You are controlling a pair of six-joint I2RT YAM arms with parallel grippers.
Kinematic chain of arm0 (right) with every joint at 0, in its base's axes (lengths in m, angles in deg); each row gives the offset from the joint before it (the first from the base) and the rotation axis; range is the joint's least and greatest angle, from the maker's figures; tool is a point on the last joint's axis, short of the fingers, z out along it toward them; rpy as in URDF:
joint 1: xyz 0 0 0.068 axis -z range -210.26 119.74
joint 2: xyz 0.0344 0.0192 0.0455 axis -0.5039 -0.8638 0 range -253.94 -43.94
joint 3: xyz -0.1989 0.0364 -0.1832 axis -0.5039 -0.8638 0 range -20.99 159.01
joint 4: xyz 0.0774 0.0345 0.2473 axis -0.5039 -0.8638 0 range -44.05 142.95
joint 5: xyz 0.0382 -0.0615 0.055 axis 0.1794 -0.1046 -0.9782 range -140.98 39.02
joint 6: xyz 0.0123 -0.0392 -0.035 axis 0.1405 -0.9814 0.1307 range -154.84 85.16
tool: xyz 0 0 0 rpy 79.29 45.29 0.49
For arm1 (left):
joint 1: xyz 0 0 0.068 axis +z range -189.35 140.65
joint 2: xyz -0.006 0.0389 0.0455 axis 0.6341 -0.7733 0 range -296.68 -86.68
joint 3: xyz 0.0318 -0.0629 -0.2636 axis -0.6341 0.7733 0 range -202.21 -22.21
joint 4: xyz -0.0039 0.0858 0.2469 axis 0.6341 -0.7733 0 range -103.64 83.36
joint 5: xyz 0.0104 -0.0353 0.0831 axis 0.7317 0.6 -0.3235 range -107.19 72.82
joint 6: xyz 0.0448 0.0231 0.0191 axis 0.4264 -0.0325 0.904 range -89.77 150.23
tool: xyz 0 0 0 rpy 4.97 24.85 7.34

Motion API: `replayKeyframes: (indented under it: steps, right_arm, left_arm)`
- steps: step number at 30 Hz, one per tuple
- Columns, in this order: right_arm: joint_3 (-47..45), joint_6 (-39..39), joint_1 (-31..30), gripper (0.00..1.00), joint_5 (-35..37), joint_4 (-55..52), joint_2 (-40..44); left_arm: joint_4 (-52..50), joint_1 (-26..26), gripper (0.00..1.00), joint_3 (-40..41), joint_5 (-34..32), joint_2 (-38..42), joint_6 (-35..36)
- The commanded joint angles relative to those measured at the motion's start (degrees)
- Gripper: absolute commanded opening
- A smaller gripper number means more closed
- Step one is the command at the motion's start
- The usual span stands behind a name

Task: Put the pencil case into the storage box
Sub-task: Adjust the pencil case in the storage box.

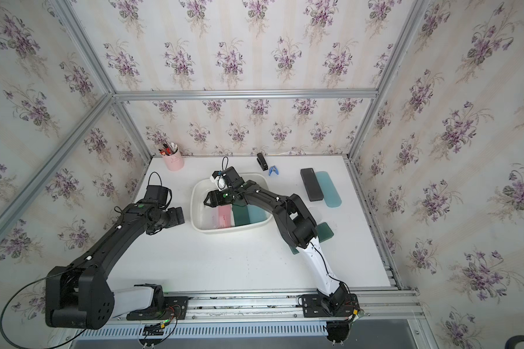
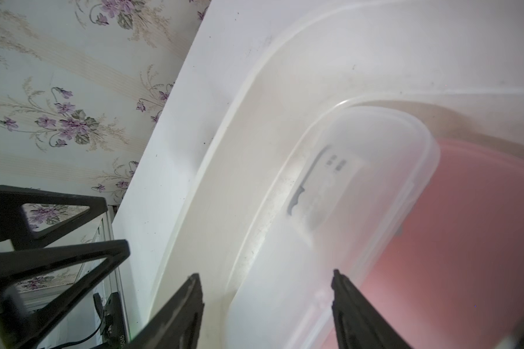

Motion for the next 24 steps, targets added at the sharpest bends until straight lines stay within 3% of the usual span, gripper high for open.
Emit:
replayKeyframes:
  steps: [1, 14, 24]
  right_arm:
    - [-0.22, 0.27, 0.04, 0.70, 0.04, -1.14, -1.97]
    - [-1.93, -0.12, 0.17, 0.70, 1.18, -0.28, -1.66]
    - [3.82, -0.61, -0.02, 0.70, -1.64, -4.39, -6.15]
  left_arm:
    - [0.20, 0.09, 0.97, 0.25, -0.85, -0.17, 0.01]
    - [1.17, 0.35, 0.97, 0.62, -0.24, -1.21, 0.19]
    - [4.01, 0.35, 0.97, 0.68, 2.59, -4.04, -0.30]
